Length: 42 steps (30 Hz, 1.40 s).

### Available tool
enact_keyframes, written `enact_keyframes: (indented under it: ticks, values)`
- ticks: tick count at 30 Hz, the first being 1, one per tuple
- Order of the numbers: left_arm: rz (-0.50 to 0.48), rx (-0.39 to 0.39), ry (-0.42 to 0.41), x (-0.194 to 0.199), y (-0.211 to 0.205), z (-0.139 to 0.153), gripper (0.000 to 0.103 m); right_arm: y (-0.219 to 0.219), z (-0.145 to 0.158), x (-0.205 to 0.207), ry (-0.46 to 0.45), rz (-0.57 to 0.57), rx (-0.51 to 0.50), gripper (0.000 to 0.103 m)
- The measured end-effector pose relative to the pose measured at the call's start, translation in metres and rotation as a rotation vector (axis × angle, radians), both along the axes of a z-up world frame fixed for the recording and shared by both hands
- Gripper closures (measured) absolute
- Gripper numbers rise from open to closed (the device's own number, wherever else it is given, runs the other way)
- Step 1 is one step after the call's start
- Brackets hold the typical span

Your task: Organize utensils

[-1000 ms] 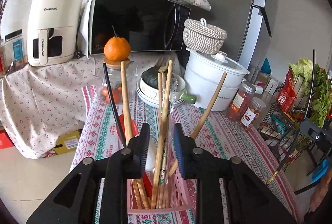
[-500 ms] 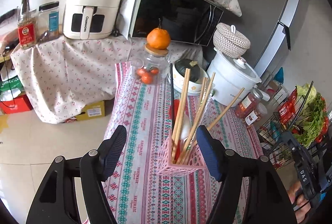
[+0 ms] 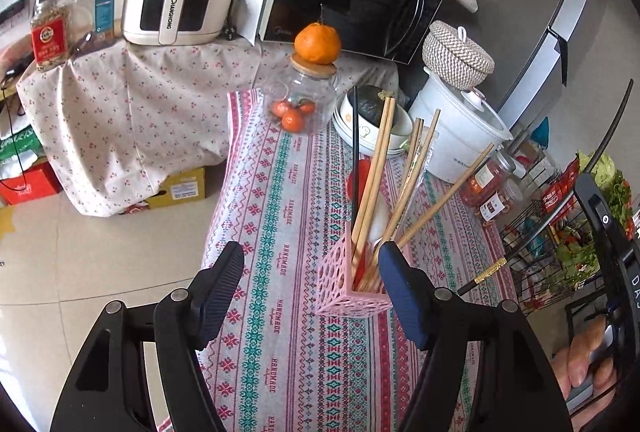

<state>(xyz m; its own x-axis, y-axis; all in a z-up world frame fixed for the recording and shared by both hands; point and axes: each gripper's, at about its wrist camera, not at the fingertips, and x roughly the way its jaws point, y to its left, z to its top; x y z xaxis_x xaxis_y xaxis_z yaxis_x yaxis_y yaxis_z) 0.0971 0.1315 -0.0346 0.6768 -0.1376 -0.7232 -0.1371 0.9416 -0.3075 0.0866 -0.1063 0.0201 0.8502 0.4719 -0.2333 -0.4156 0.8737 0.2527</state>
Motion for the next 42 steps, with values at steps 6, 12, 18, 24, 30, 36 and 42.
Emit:
enact_keyframes:
  ticks: [6, 12, 18, 24, 30, 36, 42]
  values:
    - [0.001, -0.016, 0.006, 0.002, 0.003, -0.002, 0.031, 0.05, -0.013, 0.018, 0.008, 0.018, -0.067, 0.097]
    - [-0.008, -0.018, 0.014, 0.002, 0.0, -0.005, 0.031, 0.06, -0.052, 0.04, 0.098, -0.004, -0.085, 0.096]
    - [-0.021, -0.01, 0.019, 0.004, -0.005, -0.006, 0.031, 0.053, -0.07, 0.045, 0.221, 0.038, -0.141, 0.087]
    - [-0.054, 0.011, 0.018, -0.001, -0.019, -0.006, 0.031, 0.029, -0.058, 0.018, 0.253, 0.05, -0.169, 0.075]
    - [-0.092, 0.069, 0.007, -0.019, -0.047, -0.001, 0.031, 0.0, -0.051, -0.023, 0.337, 0.054, -0.206, 0.065]
    - [-0.123, 0.147, -0.033, -0.055, -0.081, 0.015, 0.029, -0.026, -0.023, -0.078, 0.302, -0.01, -0.173, 0.026]
    - [-0.115, 0.194, -0.104, -0.09, -0.098, 0.031, 0.012, -0.051, -0.009, -0.11, 0.253, -0.149, -0.121, 0.004]
